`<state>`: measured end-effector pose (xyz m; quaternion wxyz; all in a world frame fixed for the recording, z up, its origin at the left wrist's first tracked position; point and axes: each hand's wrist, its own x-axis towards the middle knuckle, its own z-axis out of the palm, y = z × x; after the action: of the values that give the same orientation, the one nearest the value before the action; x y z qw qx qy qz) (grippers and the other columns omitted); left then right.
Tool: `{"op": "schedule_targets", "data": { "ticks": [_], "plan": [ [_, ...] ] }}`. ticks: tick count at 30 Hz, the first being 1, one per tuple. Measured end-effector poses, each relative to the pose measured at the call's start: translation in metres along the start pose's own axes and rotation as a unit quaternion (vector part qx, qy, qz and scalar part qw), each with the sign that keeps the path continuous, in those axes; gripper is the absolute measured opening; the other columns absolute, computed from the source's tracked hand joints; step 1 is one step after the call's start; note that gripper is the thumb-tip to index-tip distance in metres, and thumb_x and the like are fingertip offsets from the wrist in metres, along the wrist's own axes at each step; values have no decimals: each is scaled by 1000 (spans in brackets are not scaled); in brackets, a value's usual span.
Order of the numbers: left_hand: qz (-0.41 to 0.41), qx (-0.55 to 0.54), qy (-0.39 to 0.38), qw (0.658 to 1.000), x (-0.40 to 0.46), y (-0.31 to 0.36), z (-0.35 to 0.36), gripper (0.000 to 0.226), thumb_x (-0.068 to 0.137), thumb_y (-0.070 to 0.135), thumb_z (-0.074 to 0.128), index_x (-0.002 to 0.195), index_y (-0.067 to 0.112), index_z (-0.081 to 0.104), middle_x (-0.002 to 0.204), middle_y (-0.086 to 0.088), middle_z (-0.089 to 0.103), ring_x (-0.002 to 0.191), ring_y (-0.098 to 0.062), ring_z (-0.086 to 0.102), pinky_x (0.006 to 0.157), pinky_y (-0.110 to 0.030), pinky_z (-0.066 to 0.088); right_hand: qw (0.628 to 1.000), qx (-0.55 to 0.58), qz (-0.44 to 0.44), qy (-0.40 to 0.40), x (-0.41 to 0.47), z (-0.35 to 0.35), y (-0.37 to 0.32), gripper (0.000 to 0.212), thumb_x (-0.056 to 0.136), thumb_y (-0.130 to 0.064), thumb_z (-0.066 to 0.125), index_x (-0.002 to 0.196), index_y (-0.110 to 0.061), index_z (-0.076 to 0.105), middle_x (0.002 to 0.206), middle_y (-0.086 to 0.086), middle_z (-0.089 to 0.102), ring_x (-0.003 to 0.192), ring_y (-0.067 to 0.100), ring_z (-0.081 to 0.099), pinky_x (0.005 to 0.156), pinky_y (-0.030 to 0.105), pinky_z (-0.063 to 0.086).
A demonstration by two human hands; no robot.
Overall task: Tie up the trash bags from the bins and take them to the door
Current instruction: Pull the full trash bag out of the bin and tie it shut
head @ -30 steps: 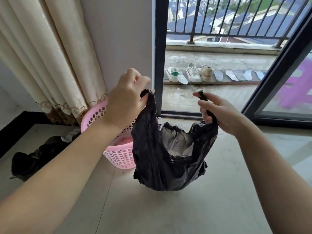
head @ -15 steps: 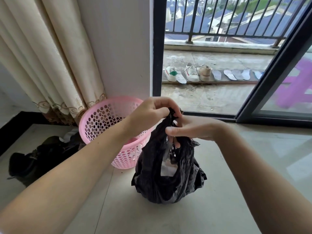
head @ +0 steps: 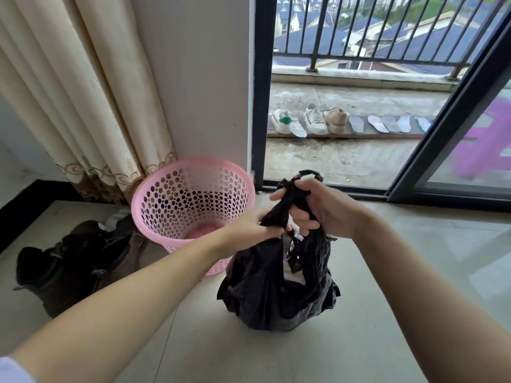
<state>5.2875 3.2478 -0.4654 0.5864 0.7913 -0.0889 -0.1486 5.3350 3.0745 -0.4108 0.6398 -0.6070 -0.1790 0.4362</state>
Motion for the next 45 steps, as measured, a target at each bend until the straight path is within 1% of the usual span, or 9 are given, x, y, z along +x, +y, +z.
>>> {"op": "schedule_targets", "data": {
  "ticks": [6, 11, 14, 20, 24, 27, 32, 36, 45],
  "plan": [
    [-81, -148, 53, 984, 9, -4, -4, 24, 92, -2, 44, 77, 13, 55, 55, -2, 57, 55, -17, 51, 65, -28, 43, 972, -202, 124, -11, 2, -11, 10, 53, 101, -35, 28, 78, -8, 67, 53, -6, 31, 43, 10, 27, 47, 22, 32],
    [-185, -244, -32, 951, 5, -18, -5, 17, 96, 17, 48, 96, 8, 62, 84, -10, 67, 69, -18, 65, 66, -28, 55, 830, -522, 179, 85, 11, -10, 26, 36, 99, -29, 34, 88, -16, 66, 65, -7, 53, 57, 11, 48, 58, 24, 39],
    [-196, -303, 26, 932, 7, -27, -2, 16, 96, 5, 46, 102, 0, 60, 81, -16, 70, 65, -21, 70, 62, -29, 59, 808, -561, 152, 98, 21, -5, 45, 22, 99, -20, 34, 101, -10, 53, 78, -2, 56, 71, 17, 49, 64, 29, 37],
    [-189, -171, 131, 958, 11, -48, 9, 1, 92, 12, 58, 92, 13, 58, 64, 0, 55, 39, -5, 45, 34, -15, 31, 765, -625, 144, 61, 40, 3, 77, 53, 98, -22, 33, 149, -21, 18, 133, 18, 51, 115, 33, 52, 98, 39, 41],
    [-131, -78, 170, 974, 11, -48, 12, 7, 89, 15, 63, 83, 11, 61, 68, 2, 59, 50, -4, 55, 48, -14, 43, 758, -632, 155, 45, 42, 5, 81, 50, 100, -35, 30, 147, -20, 21, 135, 16, 47, 121, 35, 49, 103, 44, 38],
    [-124, 51, 171, 976, 13, -51, 10, 21, 88, 17, 59, 68, 14, 53, 64, 1, 52, 65, -16, 49, 64, -29, 41, 789, -595, 150, 25, 34, 9, 65, 40, 102, -29, 31, 139, -14, 37, 132, 12, 51, 122, 30, 49, 101, 35, 37],
    [-229, 253, 85, 936, 3, -59, -4, 41, 85, 43, 52, 58, 14, 41, 55, -2, 45, 52, -20, 46, 59, -30, 44, 948, -246, 80, 186, 14, -34, 53, 29, 100, -21, 38, 115, -15, 62, 122, 2, 64, 119, 16, 55, 106, 39, 37],
    [-374, 322, -43, 869, -16, -69, -2, 33, 85, 29, 45, 90, -2, 56, 68, -16, 60, 51, -27, 60, 54, -29, 55, 947, -127, 147, 255, -10, -73, 93, 30, 102, -19, 35, 110, -5, 60, 109, 8, 67, 104, 20, 63, 100, 43, 47],
    [-514, 362, -54, 776, -64, -112, -37, 41, 92, 25, 34, 118, -6, 41, 85, -18, 53, 52, -31, 62, 49, -36, 54, 891, -54, 269, 362, -60, -106, 171, 20, 100, -15, 37, 90, -15, 55, 75, 2, 57, 66, 15, 57, 57, 25, 45]
  ]
}}
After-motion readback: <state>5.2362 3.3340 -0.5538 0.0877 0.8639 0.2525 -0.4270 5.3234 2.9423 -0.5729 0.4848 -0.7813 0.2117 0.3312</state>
